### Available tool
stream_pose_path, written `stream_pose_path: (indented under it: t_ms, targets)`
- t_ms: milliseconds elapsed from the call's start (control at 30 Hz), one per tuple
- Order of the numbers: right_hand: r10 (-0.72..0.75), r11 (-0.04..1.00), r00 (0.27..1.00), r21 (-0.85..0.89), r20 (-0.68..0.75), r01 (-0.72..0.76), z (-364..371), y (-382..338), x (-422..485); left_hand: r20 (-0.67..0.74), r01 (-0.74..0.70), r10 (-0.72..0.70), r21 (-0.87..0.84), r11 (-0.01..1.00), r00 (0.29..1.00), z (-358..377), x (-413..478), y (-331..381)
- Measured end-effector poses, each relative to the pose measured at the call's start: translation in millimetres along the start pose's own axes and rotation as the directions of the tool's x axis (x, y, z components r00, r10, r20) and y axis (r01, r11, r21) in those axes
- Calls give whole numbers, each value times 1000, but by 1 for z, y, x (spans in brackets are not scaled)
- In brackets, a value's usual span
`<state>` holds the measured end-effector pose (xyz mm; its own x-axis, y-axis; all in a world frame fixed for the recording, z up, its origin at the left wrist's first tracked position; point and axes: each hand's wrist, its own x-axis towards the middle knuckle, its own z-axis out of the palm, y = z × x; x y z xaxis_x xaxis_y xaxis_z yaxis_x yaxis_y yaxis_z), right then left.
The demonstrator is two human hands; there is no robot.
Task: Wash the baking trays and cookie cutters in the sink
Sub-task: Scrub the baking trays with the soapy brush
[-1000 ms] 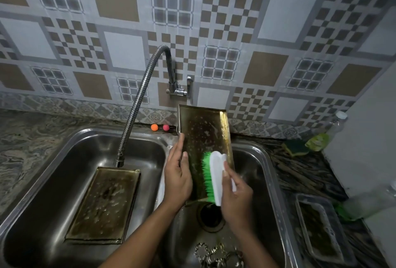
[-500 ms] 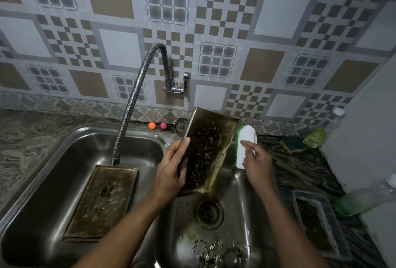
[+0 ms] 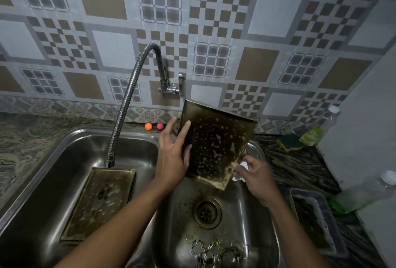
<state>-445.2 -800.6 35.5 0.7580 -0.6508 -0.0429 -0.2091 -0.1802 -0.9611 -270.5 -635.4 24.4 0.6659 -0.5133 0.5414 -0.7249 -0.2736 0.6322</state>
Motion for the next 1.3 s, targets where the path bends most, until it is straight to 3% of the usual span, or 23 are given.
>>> stream_pose_path:
  t_ms: [67,167,233,367,567,700,800,900,1000,1100,1200,1300]
  targets:
    - [-23,1000,997,-15,-77,21,10,4,-3,5,69,-68,-23,997,998,6,-5,12]
    - [-16,1000,986,-21,-164,12,25,11,0,162,-21,58,-222,975,985,14,-13,32]
    - [-39,999,978,-36,-207,32,34,12,1,285,19,85,-346,938,955,18,-13,45]
    - [-166,960,967,-254,-192,115,53,4,-12,356,147,17,-428,891,934,21,-15,52]
    - [-207,915,973,-374,-107,153,74,4,-20,292,309,-191,-440,843,937,25,-21,57]
    - [-188,975,979,-132,-79,177,74,-10,-27,139,331,-304,-508,795,943,15,-17,50]
    - [-141,989,982,-66,-123,134,65,-12,-20,144,453,-463,-586,672,874,3,-13,36]
    - [-95,993,993,-78,-72,89,60,-17,-12,198,511,-532,-666,544,824,3,-12,18]
    - [-124,987,987,-110,-98,114,66,-19,-14,239,543,-550,-679,495,800,5,-15,21]
    - [-121,969,945,-242,-304,46,62,-7,-12,277,540,-536,-723,430,797,4,-18,27]
    - [-39,972,887,-224,-460,-73,47,-6,8,334,540,-465,-721,434,820,2,-22,34]
    - [-71,983,902,-182,-425,-9,57,-30,24,352,511,-388,-721,469,852,7,-28,42]
